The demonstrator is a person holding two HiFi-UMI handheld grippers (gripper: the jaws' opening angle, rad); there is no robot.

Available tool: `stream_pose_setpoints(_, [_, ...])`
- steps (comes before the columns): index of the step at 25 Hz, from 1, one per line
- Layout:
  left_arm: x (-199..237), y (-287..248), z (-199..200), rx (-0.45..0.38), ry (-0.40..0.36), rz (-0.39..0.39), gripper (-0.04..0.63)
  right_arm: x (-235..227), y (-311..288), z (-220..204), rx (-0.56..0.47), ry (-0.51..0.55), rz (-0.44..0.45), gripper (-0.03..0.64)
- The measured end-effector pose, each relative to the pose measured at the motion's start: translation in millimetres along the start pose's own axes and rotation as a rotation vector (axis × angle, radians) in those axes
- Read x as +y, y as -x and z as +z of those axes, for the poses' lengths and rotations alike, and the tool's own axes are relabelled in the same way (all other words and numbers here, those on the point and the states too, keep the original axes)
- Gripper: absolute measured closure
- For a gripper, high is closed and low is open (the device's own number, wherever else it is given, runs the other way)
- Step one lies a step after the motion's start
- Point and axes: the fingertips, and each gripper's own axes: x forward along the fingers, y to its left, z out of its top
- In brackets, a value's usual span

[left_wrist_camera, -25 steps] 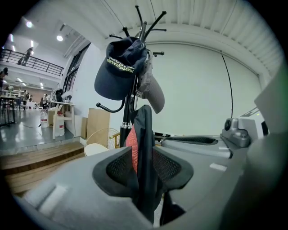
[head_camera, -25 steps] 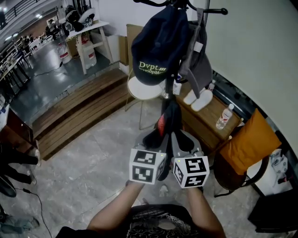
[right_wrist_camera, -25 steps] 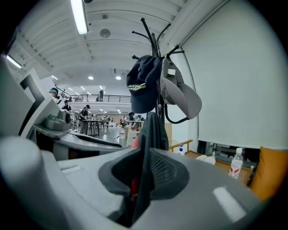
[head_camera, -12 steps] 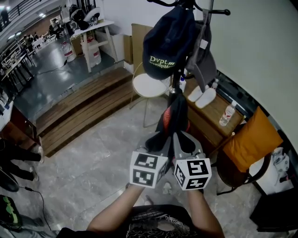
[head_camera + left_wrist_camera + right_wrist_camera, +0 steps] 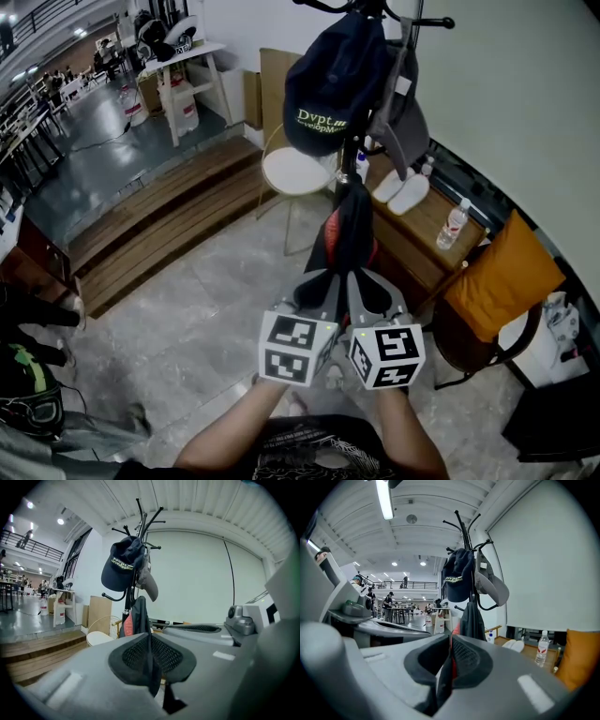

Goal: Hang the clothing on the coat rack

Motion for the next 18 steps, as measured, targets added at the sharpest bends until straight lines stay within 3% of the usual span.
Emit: stream_pose_setpoints(18, [-4.1,-1.7,-6.0,0.015,0.006,-0.006,0.586,-3.0,3.7,-3.8,0.006,-0.004,-0.006,0.598])
